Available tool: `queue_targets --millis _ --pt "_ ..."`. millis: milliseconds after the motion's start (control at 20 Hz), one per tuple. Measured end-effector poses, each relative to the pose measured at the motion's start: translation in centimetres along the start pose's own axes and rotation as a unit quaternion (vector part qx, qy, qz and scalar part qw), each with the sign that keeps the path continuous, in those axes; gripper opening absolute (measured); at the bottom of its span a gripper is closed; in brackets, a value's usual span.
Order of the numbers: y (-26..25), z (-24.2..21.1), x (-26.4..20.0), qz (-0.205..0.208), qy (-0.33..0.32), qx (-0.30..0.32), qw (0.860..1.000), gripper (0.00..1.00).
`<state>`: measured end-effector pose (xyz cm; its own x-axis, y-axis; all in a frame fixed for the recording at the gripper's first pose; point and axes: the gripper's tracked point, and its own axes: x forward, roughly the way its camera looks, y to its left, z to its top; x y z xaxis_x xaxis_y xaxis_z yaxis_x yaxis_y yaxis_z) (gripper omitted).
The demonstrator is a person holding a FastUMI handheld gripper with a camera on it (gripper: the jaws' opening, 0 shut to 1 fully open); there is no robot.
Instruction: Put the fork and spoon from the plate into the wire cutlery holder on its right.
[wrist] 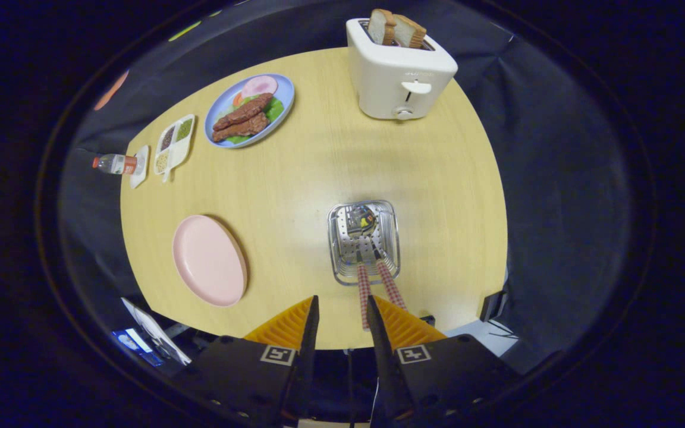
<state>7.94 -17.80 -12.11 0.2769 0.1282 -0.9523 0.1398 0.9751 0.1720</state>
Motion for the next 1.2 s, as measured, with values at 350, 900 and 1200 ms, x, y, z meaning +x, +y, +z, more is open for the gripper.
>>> queue_targets --millis 350,900,1200 --pt "4.3 -4.4 -0.7 -0.006 -0.042 0.029 0.999 0.58" --pt "12.0 -6.4 -9.1 0.001 -0.298 0.016 0.954 0.91" --pt "15.2 -7.9 -18.0 -0.013 -0.495 -0.008 0.869 0.97"
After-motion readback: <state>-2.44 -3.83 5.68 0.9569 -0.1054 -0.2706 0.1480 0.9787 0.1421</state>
